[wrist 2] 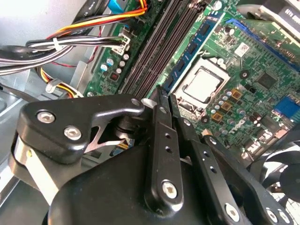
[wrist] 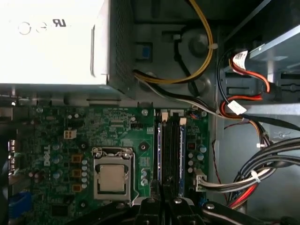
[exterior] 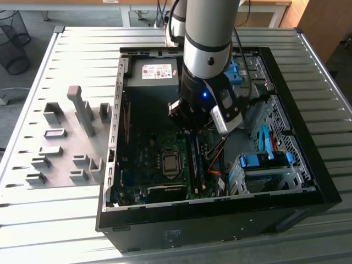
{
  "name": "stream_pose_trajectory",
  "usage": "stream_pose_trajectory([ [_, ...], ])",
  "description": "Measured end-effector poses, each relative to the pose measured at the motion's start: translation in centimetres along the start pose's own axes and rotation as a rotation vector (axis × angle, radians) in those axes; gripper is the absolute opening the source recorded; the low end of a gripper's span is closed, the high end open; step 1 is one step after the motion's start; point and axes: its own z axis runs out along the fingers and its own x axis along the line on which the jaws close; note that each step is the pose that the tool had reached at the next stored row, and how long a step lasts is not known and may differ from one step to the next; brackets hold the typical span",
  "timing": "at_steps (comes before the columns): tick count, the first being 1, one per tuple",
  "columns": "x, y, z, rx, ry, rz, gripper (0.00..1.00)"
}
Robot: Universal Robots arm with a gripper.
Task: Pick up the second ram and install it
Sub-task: 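Insert the second ram into the second slot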
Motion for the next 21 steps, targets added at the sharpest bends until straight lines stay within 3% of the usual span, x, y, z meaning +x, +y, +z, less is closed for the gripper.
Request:
stream_pose_trajectory([
  [21, -0.30, -0.27, 2.10, -0.0003, 0.0003, 0.028, 0.13],
])
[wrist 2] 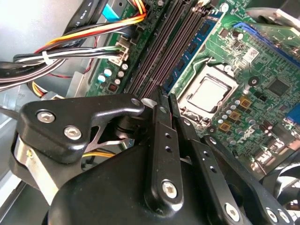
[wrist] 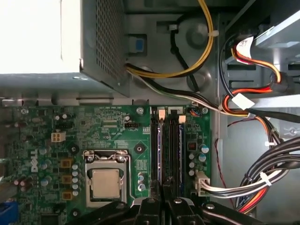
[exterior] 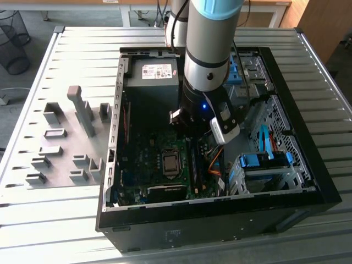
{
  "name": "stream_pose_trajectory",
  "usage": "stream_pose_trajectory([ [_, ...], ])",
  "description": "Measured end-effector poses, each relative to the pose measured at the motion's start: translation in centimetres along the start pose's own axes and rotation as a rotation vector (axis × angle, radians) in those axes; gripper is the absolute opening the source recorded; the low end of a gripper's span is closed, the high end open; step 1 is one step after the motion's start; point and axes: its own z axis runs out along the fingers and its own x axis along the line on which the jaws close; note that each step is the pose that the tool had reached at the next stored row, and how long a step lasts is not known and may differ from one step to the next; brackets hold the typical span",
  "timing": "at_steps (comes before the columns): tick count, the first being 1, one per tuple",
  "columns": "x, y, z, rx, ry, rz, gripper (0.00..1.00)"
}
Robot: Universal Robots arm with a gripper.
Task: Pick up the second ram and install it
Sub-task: 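Insert the second ram into the second slot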
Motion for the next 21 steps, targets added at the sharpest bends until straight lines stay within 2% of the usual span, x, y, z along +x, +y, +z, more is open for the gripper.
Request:
stream_pose_trajectory([
  [7, 0.00, -0.02, 0.56, 0.0001, 0.0002, 0.010, 0.13],
  [21, -0.24, -0.02, 0.67, 0.0000, 0.0002, 0.006, 0.13],
])
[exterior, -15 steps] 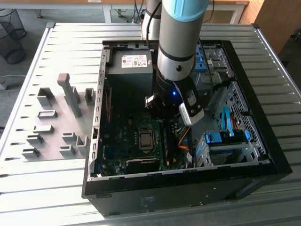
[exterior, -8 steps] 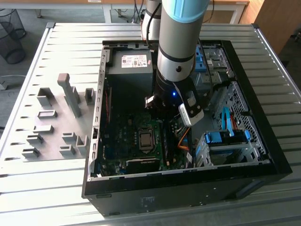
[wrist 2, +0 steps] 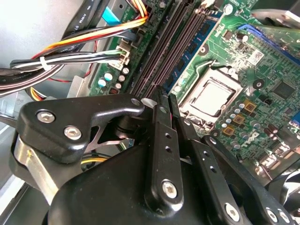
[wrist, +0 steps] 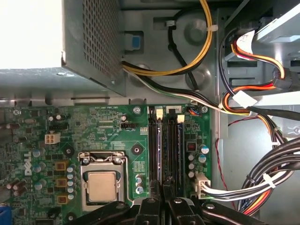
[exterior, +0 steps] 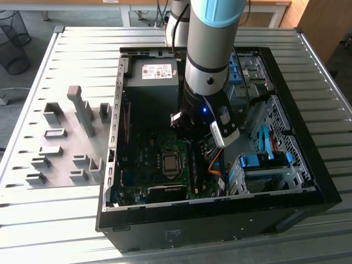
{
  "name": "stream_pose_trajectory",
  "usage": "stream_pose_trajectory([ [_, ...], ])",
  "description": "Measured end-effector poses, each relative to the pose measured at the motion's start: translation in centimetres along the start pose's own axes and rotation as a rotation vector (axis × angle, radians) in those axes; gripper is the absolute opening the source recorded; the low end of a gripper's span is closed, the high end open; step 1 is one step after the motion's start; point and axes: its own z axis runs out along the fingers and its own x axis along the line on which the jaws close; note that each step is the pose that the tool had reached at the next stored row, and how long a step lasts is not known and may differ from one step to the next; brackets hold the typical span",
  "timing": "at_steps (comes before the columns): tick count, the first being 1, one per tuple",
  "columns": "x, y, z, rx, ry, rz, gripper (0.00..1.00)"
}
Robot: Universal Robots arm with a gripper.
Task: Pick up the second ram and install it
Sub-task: 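Insert the second ram into the second slot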
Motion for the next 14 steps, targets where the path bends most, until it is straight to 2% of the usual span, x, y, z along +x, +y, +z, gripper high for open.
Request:
stream_pose_trajectory([
  [14, -0.04, 0.00, 0.26, 0.0000, -0.0001, -0.006, 0.13],
])
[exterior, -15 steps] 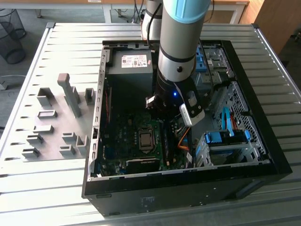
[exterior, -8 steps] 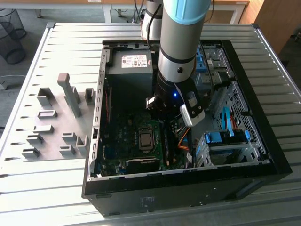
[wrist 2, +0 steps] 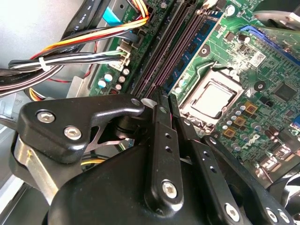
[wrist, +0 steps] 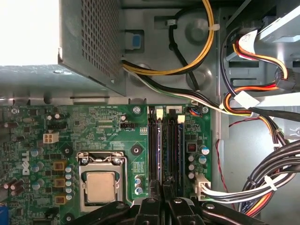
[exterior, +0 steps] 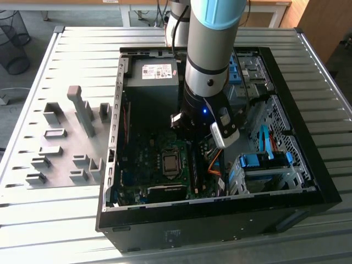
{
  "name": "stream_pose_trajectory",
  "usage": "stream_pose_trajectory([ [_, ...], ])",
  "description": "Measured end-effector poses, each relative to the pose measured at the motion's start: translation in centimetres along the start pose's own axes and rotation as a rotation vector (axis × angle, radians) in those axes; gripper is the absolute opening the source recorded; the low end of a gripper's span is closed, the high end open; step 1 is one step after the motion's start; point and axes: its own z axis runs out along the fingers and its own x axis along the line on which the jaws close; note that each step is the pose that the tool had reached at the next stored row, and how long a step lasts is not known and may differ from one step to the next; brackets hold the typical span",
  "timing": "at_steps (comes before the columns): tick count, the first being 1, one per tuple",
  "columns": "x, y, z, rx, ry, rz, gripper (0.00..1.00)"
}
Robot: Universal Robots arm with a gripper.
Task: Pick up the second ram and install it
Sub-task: 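Insert the second ram into the second slot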
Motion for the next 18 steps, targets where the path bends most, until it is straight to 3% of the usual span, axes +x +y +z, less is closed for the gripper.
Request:
stream_pose_trajectory([
  [18, -0.02, -0.02, 0.62, -0.0018, 0.0000, 0.002, 0.13],
])
